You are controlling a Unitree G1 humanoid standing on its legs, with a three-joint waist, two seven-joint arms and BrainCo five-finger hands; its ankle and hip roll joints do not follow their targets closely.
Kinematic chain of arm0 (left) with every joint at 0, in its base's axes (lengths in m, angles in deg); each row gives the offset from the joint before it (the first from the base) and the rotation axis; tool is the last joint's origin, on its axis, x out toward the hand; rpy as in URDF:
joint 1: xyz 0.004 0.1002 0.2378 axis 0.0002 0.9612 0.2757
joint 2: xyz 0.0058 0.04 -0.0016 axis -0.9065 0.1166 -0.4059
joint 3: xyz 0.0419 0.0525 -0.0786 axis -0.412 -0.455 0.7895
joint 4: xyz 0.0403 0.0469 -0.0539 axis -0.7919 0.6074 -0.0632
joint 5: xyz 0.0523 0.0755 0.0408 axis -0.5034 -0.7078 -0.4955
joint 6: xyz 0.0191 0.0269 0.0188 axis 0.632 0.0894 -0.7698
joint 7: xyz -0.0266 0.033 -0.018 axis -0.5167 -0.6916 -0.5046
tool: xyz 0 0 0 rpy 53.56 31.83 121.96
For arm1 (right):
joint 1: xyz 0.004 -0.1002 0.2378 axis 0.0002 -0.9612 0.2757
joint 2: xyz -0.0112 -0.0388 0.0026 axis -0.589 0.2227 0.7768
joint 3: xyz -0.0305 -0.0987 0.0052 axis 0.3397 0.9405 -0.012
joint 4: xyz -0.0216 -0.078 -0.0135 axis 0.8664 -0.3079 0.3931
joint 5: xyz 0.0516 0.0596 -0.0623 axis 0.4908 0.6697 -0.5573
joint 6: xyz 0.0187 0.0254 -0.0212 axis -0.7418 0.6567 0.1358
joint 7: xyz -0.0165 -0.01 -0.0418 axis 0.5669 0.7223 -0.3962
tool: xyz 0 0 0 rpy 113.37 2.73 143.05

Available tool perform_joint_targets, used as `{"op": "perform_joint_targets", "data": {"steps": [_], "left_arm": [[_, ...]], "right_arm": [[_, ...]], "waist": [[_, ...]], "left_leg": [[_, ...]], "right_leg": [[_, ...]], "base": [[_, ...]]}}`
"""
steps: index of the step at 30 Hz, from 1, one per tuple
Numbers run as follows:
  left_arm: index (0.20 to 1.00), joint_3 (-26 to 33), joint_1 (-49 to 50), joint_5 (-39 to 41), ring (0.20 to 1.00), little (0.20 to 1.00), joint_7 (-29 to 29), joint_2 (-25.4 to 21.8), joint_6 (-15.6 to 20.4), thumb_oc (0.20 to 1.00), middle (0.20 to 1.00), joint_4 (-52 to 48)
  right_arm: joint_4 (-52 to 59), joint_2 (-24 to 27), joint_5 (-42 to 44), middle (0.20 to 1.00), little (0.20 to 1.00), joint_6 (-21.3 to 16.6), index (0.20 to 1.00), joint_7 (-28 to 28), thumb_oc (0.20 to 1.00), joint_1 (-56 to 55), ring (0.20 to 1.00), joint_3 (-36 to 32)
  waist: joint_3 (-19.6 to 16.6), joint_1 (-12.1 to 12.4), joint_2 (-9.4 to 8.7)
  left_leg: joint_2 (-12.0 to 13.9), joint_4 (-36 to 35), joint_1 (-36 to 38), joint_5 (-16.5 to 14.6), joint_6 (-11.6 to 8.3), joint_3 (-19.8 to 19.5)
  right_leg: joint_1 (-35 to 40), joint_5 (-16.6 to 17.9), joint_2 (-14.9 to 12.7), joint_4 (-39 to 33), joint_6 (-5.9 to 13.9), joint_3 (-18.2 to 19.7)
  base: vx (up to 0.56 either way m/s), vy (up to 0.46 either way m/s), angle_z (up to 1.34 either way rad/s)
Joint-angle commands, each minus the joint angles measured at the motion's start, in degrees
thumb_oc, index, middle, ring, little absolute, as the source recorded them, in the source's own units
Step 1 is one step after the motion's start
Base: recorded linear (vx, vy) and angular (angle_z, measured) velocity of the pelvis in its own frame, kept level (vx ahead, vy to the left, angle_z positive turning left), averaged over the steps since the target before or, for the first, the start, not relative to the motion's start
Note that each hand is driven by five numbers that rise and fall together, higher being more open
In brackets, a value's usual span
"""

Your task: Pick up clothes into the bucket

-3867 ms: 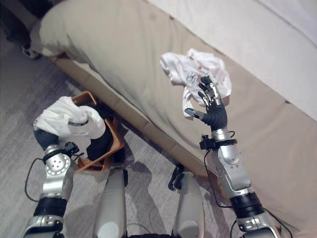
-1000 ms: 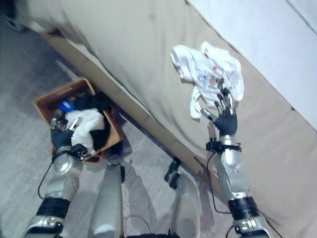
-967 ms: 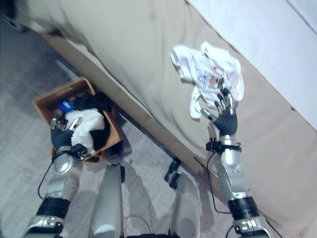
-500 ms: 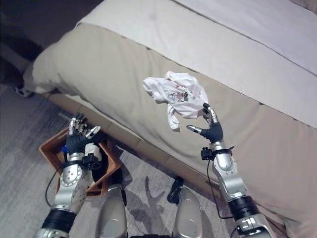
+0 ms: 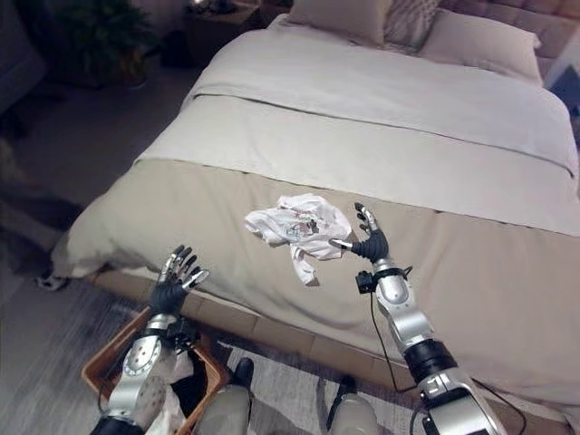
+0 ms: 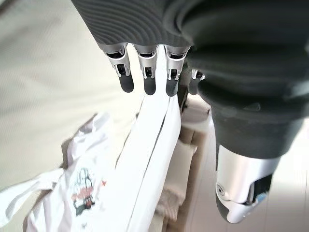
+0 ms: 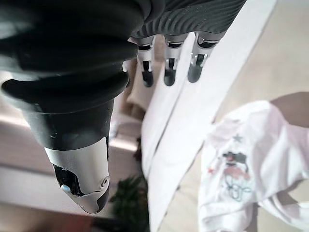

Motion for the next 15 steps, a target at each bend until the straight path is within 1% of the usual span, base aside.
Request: {"op": "perform_joint_targets", "data": {"steps": [1, 2, 3, 4, 6, 7, 9, 11, 12, 13, 15], "left_arm": [[1.000, 0.0, 0.1, 1.6, 1.000, 1.000, 0.5, -1.6, 3.4, 1.000, 1.000, -7.6], [1.000, -0.5, -1.3, 0.9, 1.000, 1.000, -0.9, -2.1, 4.1, 1.000, 1.000, -8.1], [1.000, -0.4, -1.4, 0.8, 1.000, 1.000, -0.9, -2.1, 4.1, 1.000, 1.000, -8.0], [1.000, -0.8, -2.9, 0.9, 1.000, 1.000, -2.0, -2.6, 4.8, 1.000, 1.000, -8.7], [1.000, -1.0, -4.3, 0.2, 1.000, 1.000, -3.0, -3.4, 5.5, 1.000, 1.000, -9.4], [1.000, -1.0, -4.4, 0.2, 1.000, 1.000, -3.0, -3.3, 5.6, 1.000, 1.000, -9.3], [1.000, -1.7, -5.7, -0.8, 1.000, 1.000, -4.5, -4.0, 6.1, 1.000, 1.000, -10.5], [1.000, -1.7, -6.1, -0.6, 1.000, 1.000, -5.2, -4.2, 6.4, 1.000, 1.000, -11.2], [1.000, -1.7, -6.2, -0.6, 1.000, 1.000, -5.2, -4.2, 6.4, 1.000, 1.000, -11.2], [1.000, -1.8, -6.7, -0.2, 1.000, 1.000, -5.7, -4.5, 6.6, 1.000, 1.000, -11.6], [1.000, -2.6, -6.9, -0.3, 1.000, 1.000, -6.4, -4.4, 6.8, 1.000, 1.000, -11.9]], "right_arm": [[0.4, 0.5, -1.3, 1.000, 1.000, -1.6, 1.000, -1.8, 1.000, 6.6, 1.000, -0.1], [-0.6, 1.0, -3.0, 1.000, 1.000, -1.2, 1.000, -2.9, 1.000, 9.7, 1.000, 0.7], [-0.7, 1.0, -3.0, 1.000, 1.000, -1.2, 1.000, -2.9, 1.000, 9.9, 1.000, 0.7], [-2.2, 2.3, -5.1, 1.000, 1.000, -0.8, 1.000, -4.7, 1.000, 13.7, 1.000, 1.5], [-3.8, 3.4, -5.9, 1.000, 1.000, -0.4, 1.000, -6.2, 1.000, 16.8, 1.000, 1.6], [-3.9, 3.4, -5.9, 1.000, 1.000, -0.4, 1.000, -6.2, 1.000, 16.9, 1.000, 1.6], [-6.0, 5.7, -7.7, 1.000, 1.000, -0.1, 1.000, -8.6, 1.000, 21.7, 1.000, 1.9], [-7.4, 6.8, -7.3, 1.000, 1.000, -0.2, 1.000, -9.9, 1.000, 25.0, 1.000, 2.1], [-7.5, 6.9, -7.3, 1.000, 1.000, -0.2, 1.000, -9.9, 1.000, 25.1, 1.000, 2.1], [-8.5, 8.4, -7.5, 1.000, 1.000, -0.1, 1.000, -11.0, 1.000, 28.5, 1.000, 3.2], [-9.7, 9.5, -7.2, 1.000, 1.000, -0.1, 1.000, -12.0, 1.000, 31.1, 1.000, 3.6]], "waist": [[1.9, -0.2, -0.67], [3.6, -0.2, -0.59], [3.6, -0.2, -0.60], [5.7, -0.1, -0.39], [7.5, 0.0, -0.32], [7.5, 0.0, -0.32], [9.6, 0.3, -0.28], [11.2, 0.7, -0.40], [11.2, 0.7, -0.41], [13.0, 1.0, -0.64], [13.6, 1.1, -0.79]], "left_leg": [[0.7, 2.0, -4.9, 0.9, -0.63, -0.2], [0.6, 2.6, -6.4, 0.6, -0.28, 0.5], [0.6, 2.7, -6.5, 0.5, -0.26, 0.6], [0.5, 3.4, -8.3, 0.5, -0.02, 0.9], [0.4, 4.4, -10.4, 0.5, 0.10, 0.9], [0.4, 4.6, -10.6, 0.4, 0.11, 0.9], [0.3, 6.3, -13.2, 0.3, 0.17, 0.6], [0.4, 7.2, -15.0, 0.2, 0.24, 0.5], [0.5, 7.3, -15.2, 0.2, 0.24, 0.6], [0.5, 9.1, -18.0, 0.0, 0.30, 0.5], [0.4, 10.8, -21.1, -0.2, 0.36, 0.6]], "right_leg": [[5.6, 3.6, -3.0, -2.1, 5.41, 0.0], [3.6, 4.5, -3.7, -1.9, 5.66, 0.4], [3.5, 4.5, -3.7, -1.9, 5.67, 0.4], [1.3, 5.2, -4.0, -1.4, 5.72, 0.8], [-0.7, 5.4, -4.2, -0.7, 5.61, 1.1], [-0.9, 5.3, -4.2, -0.6, 5.61, 1.1], [-3.4, 5.0, -4.4, 1.3, 5.33, 1.0], [-5.8, 5.0, -4.3, 2.6, 5.32, 1.2], [-6.0, 5.0, -4.3, 2.7, 5.32, 1.3], [-9.6, 5.1, -4.3, 4.7, 5.24, 1.9], [-12.8, 4.9, -4.1, 6.2, 4.88, 2.3]], "base": [[-0.15, 0.184, -0.46], [-0.08, 0.080, -0.28], [-0.17, 0.122, -0.16], [-0.12, 0.059, -0.05], [-0.10, 0.046, -0.05], [-0.05, 0.028, -0.14], [-0.05, 0.015, -0.07], [-0.05, -0.005, 0.03], [-0.10, -0.009, -0.02], [-0.11, -0.014, -0.04], [-0.07, -0.024, -0.06]]}}
